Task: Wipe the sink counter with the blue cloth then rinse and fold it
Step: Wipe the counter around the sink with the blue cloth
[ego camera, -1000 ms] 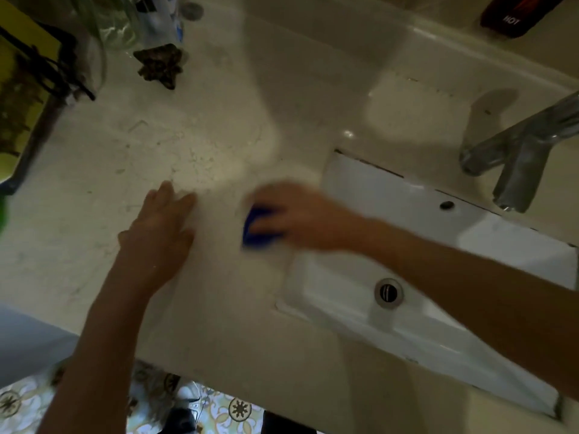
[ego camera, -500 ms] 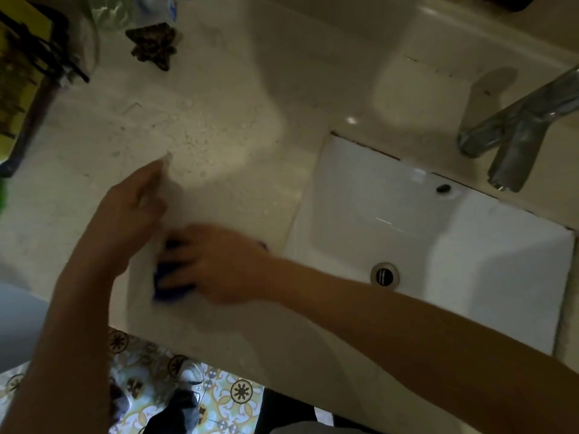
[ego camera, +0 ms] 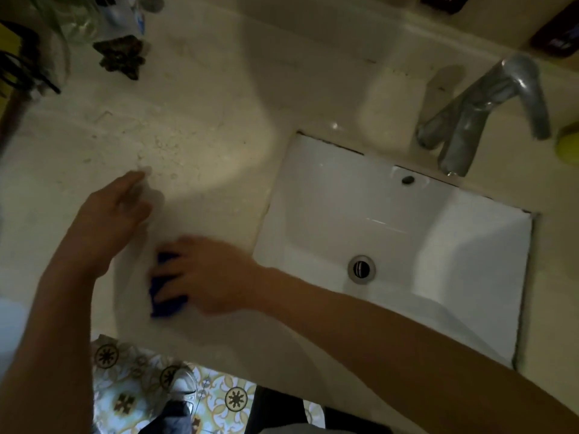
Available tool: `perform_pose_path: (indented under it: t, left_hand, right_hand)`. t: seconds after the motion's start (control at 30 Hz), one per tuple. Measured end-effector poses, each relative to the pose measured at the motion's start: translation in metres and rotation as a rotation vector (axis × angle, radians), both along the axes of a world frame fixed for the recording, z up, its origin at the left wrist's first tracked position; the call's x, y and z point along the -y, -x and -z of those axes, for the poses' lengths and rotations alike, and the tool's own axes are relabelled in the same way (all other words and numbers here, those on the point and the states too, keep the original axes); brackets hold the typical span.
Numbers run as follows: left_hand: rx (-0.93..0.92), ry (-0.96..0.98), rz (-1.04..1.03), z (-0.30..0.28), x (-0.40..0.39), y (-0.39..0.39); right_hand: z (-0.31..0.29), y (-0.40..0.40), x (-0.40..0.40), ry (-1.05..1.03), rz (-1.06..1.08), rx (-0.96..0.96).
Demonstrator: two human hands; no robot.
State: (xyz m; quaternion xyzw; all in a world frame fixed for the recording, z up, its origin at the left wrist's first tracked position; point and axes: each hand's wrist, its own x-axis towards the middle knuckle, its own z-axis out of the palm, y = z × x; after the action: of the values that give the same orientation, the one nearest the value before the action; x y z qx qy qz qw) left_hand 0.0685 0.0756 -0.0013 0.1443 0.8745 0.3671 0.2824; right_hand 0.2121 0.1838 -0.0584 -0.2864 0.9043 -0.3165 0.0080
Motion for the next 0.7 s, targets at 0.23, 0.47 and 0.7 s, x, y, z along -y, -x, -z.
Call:
perform_pose_path:
  t: [0.23,0.47,0.7]
  left_hand:
    - [-0.077,0.141,-0.023,0.035,0.024,0.011]
    - [-0.18,0.205,-0.019,-0.008,-0.035,-0.092]
    - [-0.224,0.024,0.371,0.004,-0.08,-0.216]
  right_hand:
    - [0.0,-0.135,-0.011,-0.013,-0.156,0.081]
    - [-0.005,-0.228,-0.009,-0.093,0.771,0.121]
    - [0.0,-0.318,0.006,-0.181,1.099,0.129]
